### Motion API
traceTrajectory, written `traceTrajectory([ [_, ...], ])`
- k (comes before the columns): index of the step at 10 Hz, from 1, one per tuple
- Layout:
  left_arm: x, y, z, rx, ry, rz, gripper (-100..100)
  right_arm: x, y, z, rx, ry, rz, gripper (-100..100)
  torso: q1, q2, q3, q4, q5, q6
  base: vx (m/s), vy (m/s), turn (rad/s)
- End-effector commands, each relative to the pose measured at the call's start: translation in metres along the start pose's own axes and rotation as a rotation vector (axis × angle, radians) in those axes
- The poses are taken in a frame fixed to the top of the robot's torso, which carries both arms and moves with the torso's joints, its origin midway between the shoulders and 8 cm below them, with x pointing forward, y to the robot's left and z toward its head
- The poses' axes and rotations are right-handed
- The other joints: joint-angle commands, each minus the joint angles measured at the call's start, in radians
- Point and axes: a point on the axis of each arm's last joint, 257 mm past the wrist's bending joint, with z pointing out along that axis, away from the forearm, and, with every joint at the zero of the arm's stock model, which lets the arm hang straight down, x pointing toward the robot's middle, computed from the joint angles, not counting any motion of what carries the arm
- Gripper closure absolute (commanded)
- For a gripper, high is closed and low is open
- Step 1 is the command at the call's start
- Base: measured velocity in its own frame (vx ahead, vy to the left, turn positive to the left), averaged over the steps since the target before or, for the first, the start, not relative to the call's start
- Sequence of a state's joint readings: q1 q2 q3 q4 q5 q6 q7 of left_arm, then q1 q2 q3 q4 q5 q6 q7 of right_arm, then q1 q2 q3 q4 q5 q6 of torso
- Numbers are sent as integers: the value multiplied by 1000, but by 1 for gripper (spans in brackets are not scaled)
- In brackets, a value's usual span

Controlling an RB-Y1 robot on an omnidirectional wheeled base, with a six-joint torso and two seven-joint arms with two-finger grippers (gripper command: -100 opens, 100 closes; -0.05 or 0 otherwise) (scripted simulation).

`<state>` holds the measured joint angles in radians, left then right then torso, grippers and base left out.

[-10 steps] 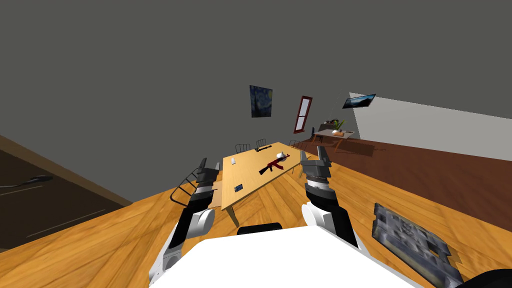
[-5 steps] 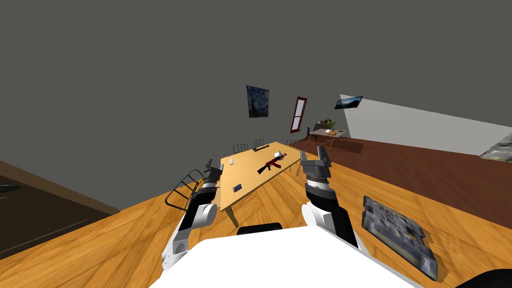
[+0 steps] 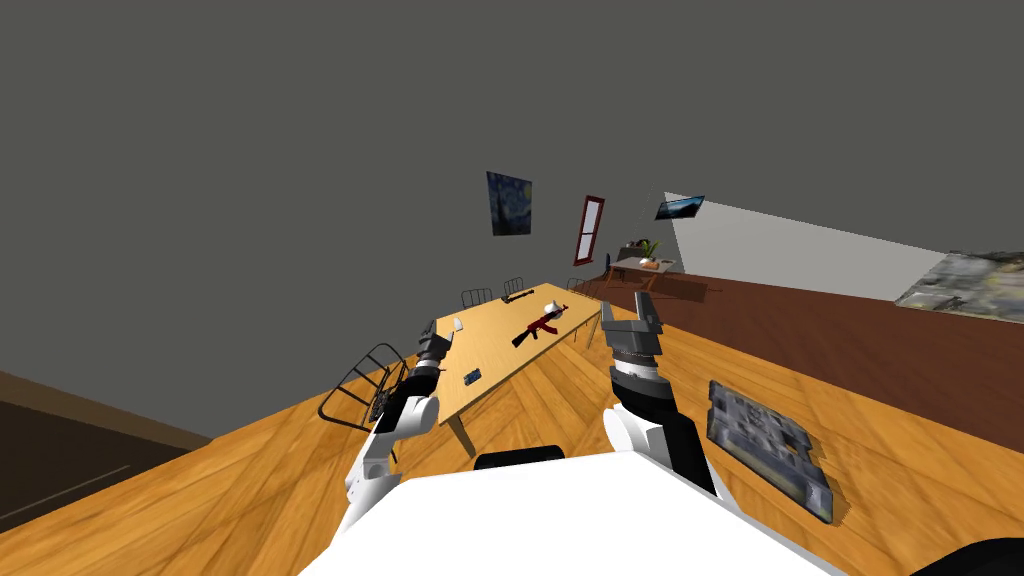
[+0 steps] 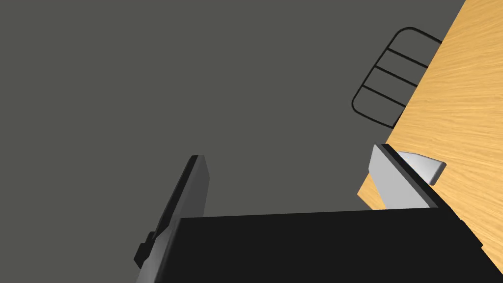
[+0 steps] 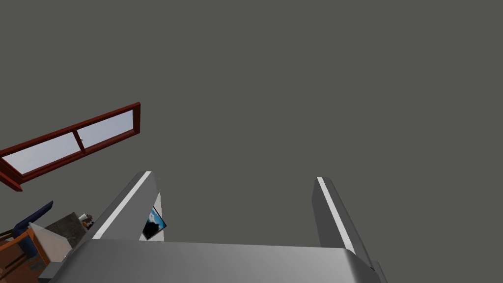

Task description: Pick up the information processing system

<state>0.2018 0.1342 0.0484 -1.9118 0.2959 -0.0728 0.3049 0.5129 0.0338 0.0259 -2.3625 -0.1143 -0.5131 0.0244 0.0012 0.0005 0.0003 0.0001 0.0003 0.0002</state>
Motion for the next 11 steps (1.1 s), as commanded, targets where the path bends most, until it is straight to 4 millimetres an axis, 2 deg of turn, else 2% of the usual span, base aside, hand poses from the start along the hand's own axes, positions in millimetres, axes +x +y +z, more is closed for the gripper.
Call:
traceTrajectory([
  [1, -10, 18, 1, -57, -24, -20, -100, 0, 0, 0, 0, 0, 0, 0, 0, 0, 0, 0, 0, 0, -12, 18, -47],
  [6, -35, 72, 15, -221, -94, -107, -100, 0, 0, 0, 0, 0, 0, 0, -1, 0, 0, 0, 0, -1, -9, 8, -74],
  [11, -60, 122, 13, -368, -167, -157, -100, 0, 0, 0, 0, 0, 0, 0, -1, -1, 0, 0, 0, 0, -5, 2, -67],
])
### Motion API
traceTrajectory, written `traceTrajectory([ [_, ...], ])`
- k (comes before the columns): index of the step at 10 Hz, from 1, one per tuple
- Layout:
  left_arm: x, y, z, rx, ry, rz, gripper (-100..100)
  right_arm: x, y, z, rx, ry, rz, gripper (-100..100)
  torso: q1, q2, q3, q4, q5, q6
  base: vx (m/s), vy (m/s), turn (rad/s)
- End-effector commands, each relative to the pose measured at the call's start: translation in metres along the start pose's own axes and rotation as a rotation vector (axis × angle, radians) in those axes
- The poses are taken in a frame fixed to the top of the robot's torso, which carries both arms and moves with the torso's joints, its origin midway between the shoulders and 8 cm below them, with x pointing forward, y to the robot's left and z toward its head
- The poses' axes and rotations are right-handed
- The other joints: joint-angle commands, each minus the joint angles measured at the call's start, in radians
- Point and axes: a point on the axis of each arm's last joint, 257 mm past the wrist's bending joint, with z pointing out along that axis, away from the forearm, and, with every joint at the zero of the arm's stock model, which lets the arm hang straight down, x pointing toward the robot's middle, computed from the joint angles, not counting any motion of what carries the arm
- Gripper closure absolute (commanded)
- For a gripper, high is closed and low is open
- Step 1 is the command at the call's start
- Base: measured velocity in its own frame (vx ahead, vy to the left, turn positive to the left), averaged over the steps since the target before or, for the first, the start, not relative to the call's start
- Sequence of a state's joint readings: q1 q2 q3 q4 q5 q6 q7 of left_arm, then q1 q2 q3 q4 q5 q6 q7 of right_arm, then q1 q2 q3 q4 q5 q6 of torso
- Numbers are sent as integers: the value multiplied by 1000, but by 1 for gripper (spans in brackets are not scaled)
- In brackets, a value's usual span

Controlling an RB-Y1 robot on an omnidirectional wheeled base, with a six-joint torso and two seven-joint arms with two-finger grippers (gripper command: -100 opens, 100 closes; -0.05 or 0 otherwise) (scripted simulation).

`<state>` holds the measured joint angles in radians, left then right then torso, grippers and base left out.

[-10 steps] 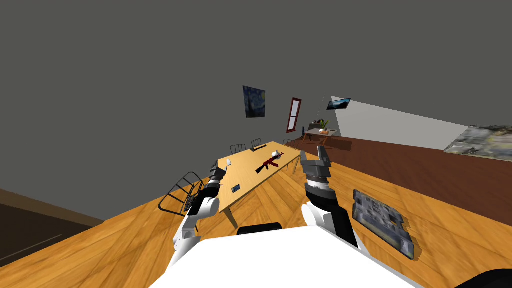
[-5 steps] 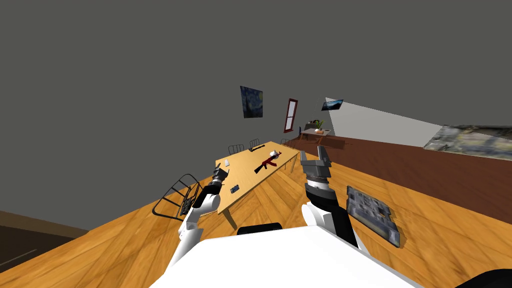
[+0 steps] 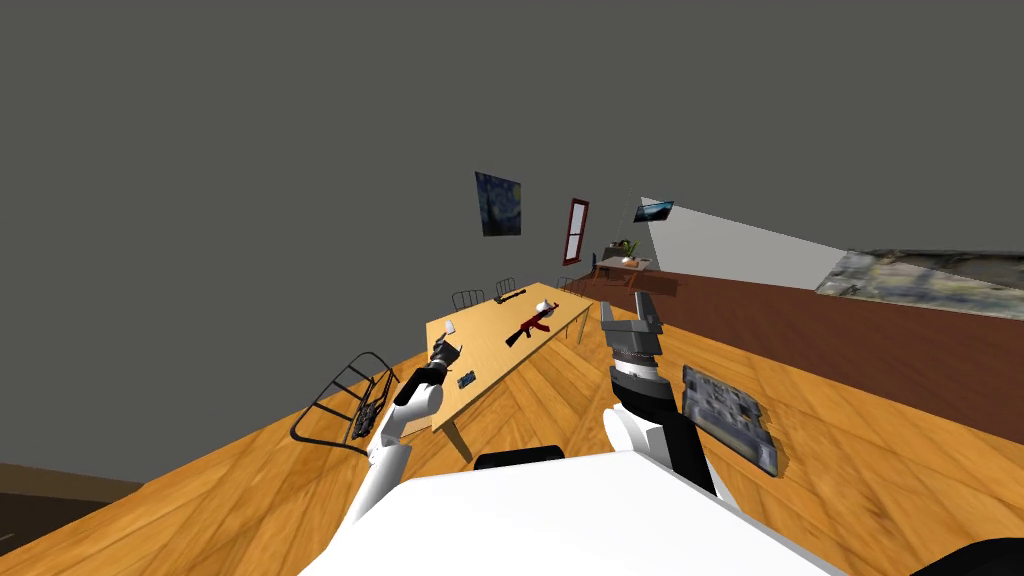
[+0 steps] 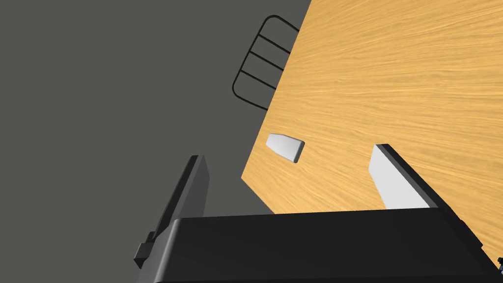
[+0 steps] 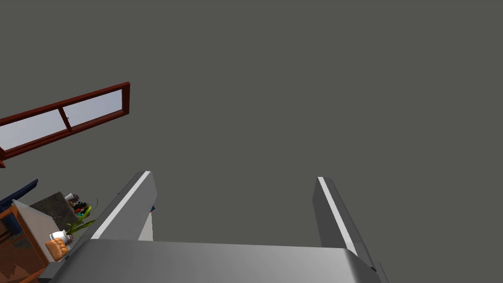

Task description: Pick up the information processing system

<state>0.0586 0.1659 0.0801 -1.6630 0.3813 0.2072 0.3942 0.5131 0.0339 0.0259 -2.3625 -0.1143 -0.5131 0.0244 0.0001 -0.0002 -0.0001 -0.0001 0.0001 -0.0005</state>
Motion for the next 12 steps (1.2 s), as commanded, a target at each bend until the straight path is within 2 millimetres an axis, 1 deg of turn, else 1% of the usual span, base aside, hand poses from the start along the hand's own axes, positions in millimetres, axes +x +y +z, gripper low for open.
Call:
traceTrajectory([
  [1, -10, 15, 9, -57, -29, -25, -100, 0, 0, 0, 0, 0, 0, 0, 0, 0, 0, 0, 0, 0, -4, -5, -115],
  [2, -16, 24, 8, -84, -45, -26, -100, 0, 0, 0, 0, 0, 0, 0, 0, 0, 0, 0, 0, 0, -3, -1, -40],
  [3, -27, 35, 14, -122, -71, -47, -100, 0, 0, 0, 0, 0, 0, 0, 0, 0, 0, 0, 0, 0, -2, -7, -82],
  [4, -30, 42, 13, -148, -82, -47, -100, 0, 0, 0, 0, 0, 0, 0, 0, 0, 0, 0, 0, 0, -1, -5, -48],
  [5, -42, 53, 18, -187, -111, -66, -100, 0, 0, 0, 0, 0, 0, 0, 0, 0, 0, 0, 0, 0, 1, -10, -95],
  [6, -44, 60, 16, -212, -121, -66, -100, 0, 0, 0, 0, 0, 0, 0, -1, 0, 0, 0, 0, 0, 3, -7, -44],
  [7, -51, 66, 20, -245, -142, -81, -100, 0, 0, 0, 0, 0, 0, 0, 0, 0, 0, 0, 0, 0, 4, -10, -65],
  [8, -58, 77, 17, -274, -162, -84, -100, 0, 0, 0, 0, 0, 0, 0, -1, -1, 0, 0, 0, 0, 6, -7, -53],
  [9, -68, 84, 20, -309, -188, -97, -100, 0, 0, 0, 0, 0, 0, 0, 0, -1, 0, 0, 0, 0, 9, -8, -85],
  [10, -73, 92, 17, -334, -203, -99, -100, 0, 0, 0, 0, 0, 0, 0, -1, -1, 0, 0, 0, 0, 9, -7, -41],
  [11, -83, 100, 18, -369, -231, -111, -100, 0, 0, 0, 0, 0, 0, 0, 0, -1, 0, 0, 0, 0, 15, -11, -68],
  [12, -88, 107, 14, -391, -245, -113, -100, 0, 0, 0, 0, 0, 0, 0, -1, -1, -1, 0, 0, 0, 13, -9, -43],
])
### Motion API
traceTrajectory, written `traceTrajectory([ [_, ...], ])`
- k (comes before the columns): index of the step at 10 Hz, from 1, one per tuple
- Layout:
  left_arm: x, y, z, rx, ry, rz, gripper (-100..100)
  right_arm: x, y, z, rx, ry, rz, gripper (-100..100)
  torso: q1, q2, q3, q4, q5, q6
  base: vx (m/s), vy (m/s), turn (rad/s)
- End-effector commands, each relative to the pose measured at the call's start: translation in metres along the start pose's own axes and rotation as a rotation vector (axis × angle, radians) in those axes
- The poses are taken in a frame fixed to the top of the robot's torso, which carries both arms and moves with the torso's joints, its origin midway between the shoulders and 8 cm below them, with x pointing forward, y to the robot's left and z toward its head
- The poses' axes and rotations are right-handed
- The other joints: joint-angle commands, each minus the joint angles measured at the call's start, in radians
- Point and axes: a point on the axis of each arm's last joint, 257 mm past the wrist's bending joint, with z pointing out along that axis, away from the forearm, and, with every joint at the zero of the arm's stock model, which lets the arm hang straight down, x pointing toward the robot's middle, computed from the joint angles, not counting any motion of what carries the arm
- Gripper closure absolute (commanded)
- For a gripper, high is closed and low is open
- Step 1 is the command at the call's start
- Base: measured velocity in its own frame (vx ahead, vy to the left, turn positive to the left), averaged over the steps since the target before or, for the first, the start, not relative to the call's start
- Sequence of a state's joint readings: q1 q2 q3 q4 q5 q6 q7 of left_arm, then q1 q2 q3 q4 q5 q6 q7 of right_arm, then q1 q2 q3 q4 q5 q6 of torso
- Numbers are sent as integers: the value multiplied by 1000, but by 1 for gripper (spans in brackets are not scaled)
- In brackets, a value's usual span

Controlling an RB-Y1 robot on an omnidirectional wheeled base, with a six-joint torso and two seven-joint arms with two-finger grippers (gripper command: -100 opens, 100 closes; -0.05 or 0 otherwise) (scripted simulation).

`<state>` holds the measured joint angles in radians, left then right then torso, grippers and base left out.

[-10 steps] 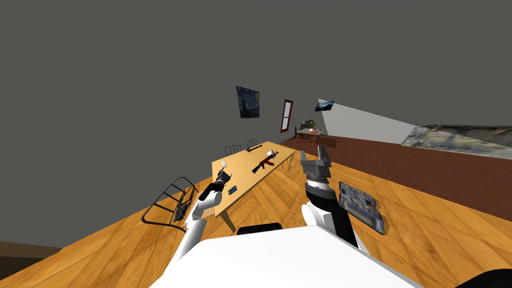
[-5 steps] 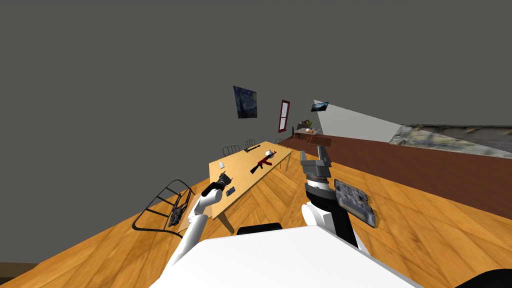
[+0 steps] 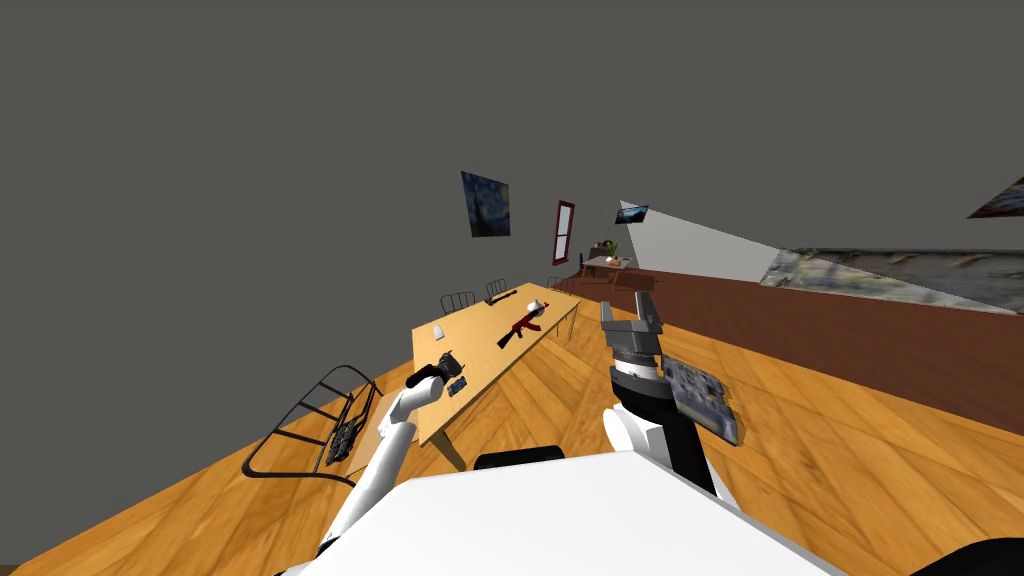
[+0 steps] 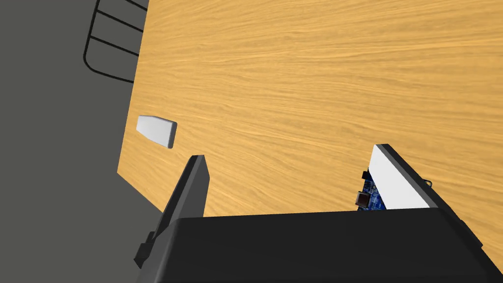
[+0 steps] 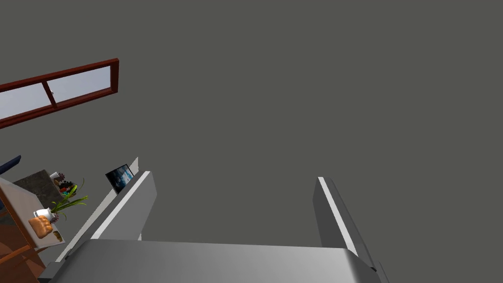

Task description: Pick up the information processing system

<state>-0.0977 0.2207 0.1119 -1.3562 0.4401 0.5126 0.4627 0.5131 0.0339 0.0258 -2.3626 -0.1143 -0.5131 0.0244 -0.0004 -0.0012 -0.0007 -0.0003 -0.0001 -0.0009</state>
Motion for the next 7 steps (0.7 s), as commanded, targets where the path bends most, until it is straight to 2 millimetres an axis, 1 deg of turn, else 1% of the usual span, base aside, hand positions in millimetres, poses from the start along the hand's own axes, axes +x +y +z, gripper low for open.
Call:
traceTrajectory([
  [1, -15, 11, 5, -57, -42, -14, -100, 0, 0, 0, 0, 0, 0, 0, 0, 0, 0, 0, 0, 0, 16, -10, -76],
  [4, -37, 27, 9, -122, -99, -30, -100, 0, 0, 0, 0, 0, 0, 0, 0, -1, 0, 0, 0, 0, 21, -7, -48],
  [5, -48, 33, 10, -163, -134, -39, -100, 0, 0, 0, 0, 0, 0, 0, 0, -1, 0, 0, 0, 0, 22, -11, -66],
  [7, -61, 39, 11, -204, -171, -49, -100, 0, 0, 0, 0, 0, 0, 0, 0, 0, 0, 0, 0, 0, 24, -7, -43],
])
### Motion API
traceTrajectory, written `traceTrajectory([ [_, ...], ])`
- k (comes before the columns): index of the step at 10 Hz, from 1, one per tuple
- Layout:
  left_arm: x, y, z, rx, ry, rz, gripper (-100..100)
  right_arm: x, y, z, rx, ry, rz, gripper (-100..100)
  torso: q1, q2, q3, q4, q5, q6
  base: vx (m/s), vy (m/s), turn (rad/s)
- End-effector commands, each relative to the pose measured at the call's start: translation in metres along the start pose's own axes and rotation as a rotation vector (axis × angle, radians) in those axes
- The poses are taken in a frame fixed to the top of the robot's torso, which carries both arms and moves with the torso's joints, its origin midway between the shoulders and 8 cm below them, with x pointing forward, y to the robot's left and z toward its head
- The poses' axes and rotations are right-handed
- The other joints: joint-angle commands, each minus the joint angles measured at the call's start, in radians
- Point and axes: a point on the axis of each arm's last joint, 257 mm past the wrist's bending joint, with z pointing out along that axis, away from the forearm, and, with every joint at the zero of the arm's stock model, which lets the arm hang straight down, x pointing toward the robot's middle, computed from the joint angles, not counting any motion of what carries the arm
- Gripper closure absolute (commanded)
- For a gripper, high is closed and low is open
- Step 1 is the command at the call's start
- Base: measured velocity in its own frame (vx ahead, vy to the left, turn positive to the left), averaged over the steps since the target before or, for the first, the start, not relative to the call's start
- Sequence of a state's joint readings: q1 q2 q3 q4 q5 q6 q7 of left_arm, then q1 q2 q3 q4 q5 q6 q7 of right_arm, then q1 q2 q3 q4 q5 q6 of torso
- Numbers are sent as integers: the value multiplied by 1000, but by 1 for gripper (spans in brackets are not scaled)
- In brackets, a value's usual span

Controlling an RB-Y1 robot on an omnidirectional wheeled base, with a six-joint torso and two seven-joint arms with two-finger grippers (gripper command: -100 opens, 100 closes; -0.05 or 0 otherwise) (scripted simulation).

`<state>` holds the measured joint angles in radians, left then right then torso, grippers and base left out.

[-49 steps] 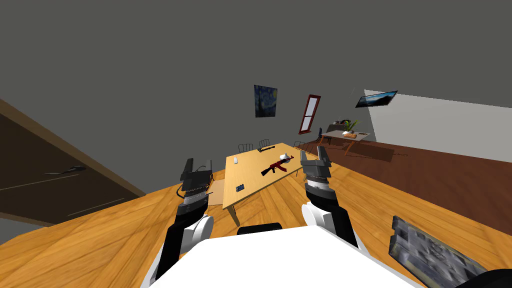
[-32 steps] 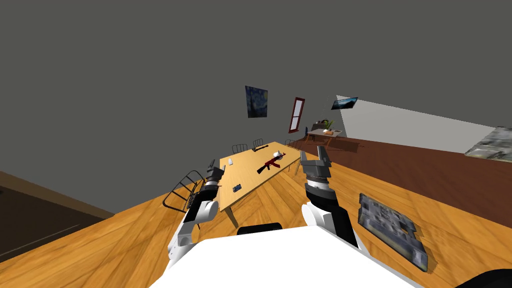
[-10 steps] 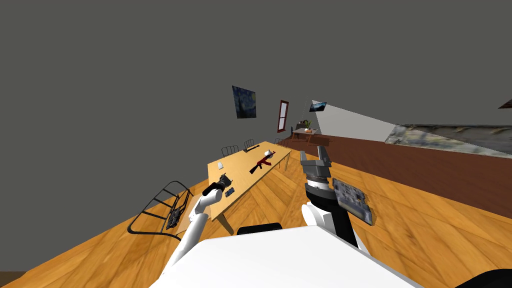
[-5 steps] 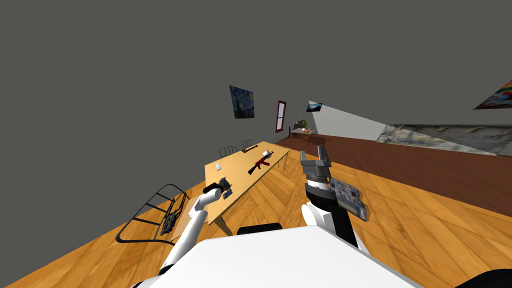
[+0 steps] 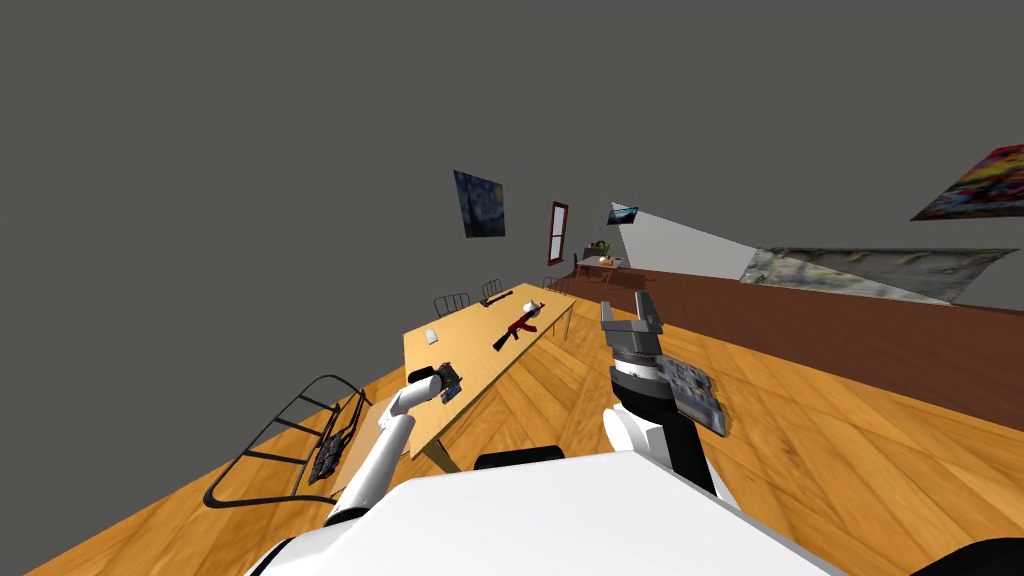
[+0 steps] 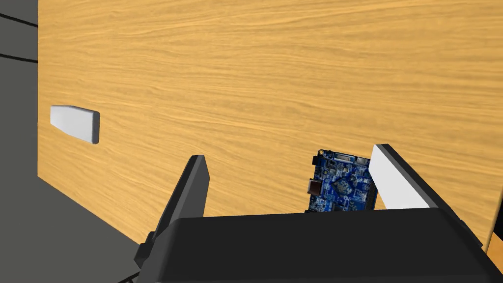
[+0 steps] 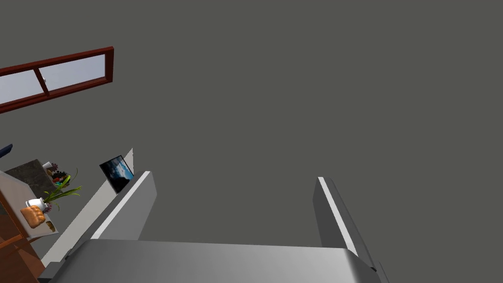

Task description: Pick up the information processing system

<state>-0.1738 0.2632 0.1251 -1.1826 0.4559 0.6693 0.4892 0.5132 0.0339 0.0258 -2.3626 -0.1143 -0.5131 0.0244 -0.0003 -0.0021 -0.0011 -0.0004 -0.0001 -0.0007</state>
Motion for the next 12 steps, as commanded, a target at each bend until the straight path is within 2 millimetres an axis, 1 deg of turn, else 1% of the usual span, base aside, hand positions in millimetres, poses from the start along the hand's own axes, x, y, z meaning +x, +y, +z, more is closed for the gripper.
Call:
traceTrajectory([
  [1, -13, 6, 3, -32, -31, -10, -100, 0, 0, 0, 0, 0, 0, 0, 0, 0, 0, 0, 0, 0, 25, -8, -37],
  [2, -23, 10, 4, -66, -63, -18, -100, 0, 0, 0, 0, 0, 0, 0, 0, 0, 0, 0, 0, 0, 27, -14, -54],
  [3, -28, 13, 5, -74, -73, -22, -100, 0, 0, 0, 0, 0, 0, 0, 0, 0, 0, 0, 0, 0, 22, -9, -30],
  [5, -52, 20, 6, -138, -140, -40, -100, 0, 0, 0, 0, 0, 0, 0, 0, 0, 0, 0, 0, 0, 33, -11, -75],
  [6, -58, 26, 6, -152, -153, -45, -100, 0, 0, 0, 0, 0, 0, 0, 0, -1, 0, 0, 0, 0, 34, -10, -16],
  [7, -69, 29, 5, -181, -185, -54, -100, 0, 0, 0, 0, 0, 0, 0, 0, 0, 0, 0, 0, 0, 26, -13, -30],
  [8, -85, 35, 4, -214, -225, -68, -100, 0, 0, 0, 0, 0, 0, 0, 0, 0, 0, 0, 0, 0, 32, -19, -71],
  [9, -85, 36, 3, -218, -227, -68, -100, 0, 0, 0, 0, 0, 0, 0, -1, 0, 0, 0, 0, 0, 28, -11, -28],
  [12, -119, 46, -6, -293, -318, -99, -100, 0, 0, 0, 0, 0, 0, 0, 0, 0, 0, 0, 0, 0, 32, -12, -48],
])
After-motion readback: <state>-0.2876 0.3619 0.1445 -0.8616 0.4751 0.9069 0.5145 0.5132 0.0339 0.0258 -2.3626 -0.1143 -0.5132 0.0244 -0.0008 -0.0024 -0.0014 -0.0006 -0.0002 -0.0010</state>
